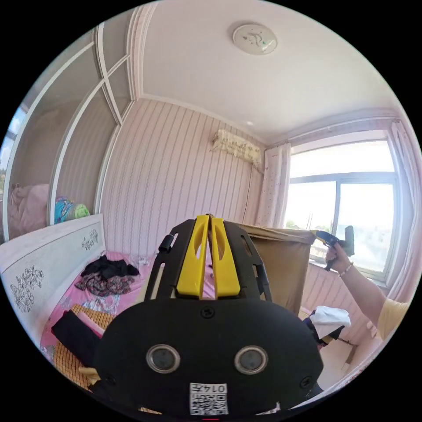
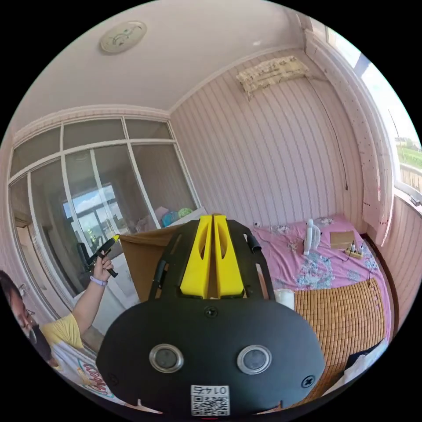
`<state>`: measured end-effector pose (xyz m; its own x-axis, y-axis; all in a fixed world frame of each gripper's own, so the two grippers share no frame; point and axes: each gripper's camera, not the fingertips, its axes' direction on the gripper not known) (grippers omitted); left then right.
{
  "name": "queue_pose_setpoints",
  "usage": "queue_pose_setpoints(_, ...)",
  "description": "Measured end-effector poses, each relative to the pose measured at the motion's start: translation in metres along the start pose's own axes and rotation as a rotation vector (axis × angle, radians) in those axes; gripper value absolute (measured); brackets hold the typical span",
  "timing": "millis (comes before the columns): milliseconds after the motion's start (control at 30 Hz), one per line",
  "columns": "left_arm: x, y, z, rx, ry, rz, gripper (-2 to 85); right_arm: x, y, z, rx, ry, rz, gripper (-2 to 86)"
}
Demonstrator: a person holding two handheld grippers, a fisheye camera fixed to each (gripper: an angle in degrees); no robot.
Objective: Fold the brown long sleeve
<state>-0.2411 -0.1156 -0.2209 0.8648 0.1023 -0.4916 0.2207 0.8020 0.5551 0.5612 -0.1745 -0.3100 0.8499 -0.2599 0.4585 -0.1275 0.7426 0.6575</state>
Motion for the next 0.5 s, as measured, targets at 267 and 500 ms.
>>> queue_pose_setpoints(267,-0.024,0.028,0.002,0.022,0.032,0.073,-1.0,-0.015,0.058,-0.017,0.094,-0.106,-0.283,0.1)
queue_pose_setpoints(500,-0.098,0.235,0.047,-0.406,0.067,-0.183,-1.0,0.09,0.29,0.049,-0.445,-0.035,0.013,0.2)
